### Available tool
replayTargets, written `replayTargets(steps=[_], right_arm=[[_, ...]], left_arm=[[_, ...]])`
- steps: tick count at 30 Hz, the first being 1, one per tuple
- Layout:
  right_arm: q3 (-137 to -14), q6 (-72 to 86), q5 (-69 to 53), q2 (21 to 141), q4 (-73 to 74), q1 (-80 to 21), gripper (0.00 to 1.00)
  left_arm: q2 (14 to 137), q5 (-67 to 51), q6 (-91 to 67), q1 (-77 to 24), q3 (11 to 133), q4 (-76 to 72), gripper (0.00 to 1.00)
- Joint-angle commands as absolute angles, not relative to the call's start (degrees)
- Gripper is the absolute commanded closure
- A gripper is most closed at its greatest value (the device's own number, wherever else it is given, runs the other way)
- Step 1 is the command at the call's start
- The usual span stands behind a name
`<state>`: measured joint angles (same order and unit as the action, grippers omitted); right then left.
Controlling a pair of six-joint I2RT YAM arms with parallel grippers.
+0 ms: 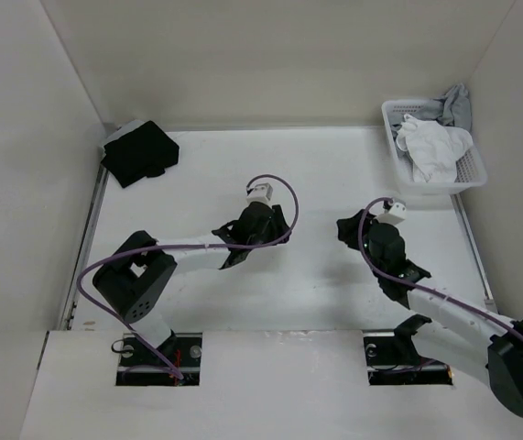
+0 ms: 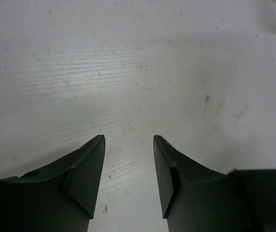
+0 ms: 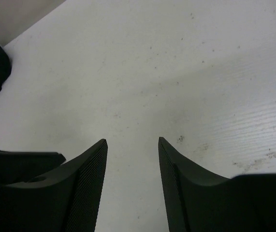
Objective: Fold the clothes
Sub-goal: Grab the tank top from the pile
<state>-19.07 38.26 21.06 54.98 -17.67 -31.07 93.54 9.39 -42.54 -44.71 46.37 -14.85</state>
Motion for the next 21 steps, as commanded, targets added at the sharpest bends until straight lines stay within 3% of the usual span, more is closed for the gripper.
replayTargets(steps=[1, 9, 11, 13, 16, 20, 21], right_arm=[[-24.42, 37.27, 22.94, 54.4, -16.61, -29.58, 0.51], [-33.65, 35.51, 21.89, 59.32, -14.5, -23.52, 0.8], [-37.42, 33.85, 21.53, 61.51, -13.19, -20.19, 0.94], [-42.6, 32.44, 22.49, 65.02, -9.95, -15.28, 1.0], [-51.03, 31.56, 23.37, 72.57, -6.69, -6.49, 1.0], [-64.22, 30.06, 23.21, 85.75, -4.31, 4.94, 0.78], [-68.51, 29.71, 23.2, 90.39, -3.61, 7.58, 0.67]], left_arm=[[91.14, 7.21, -39.81, -45.31, 45.18, -18.89, 0.56], [92.02, 1.85, -39.82, -47.32, 41.14, -28.73, 0.61], [91.67, 0.88, -38.5, -48.2, 39.56, -31.89, 0.74], [91.58, 0.35, -37.97, -48.82, 38.94, -33.05, 0.88], [91.23, 0.26, -37.36, -50.31, 38.41, -33.31, 0.94], [91.32, 0.61, -35.51, -50.49, 38.5, -33.57, 0.82], [90.97, 0.53, -35.51, -50.06, 38.06, -33.57, 0.77]])
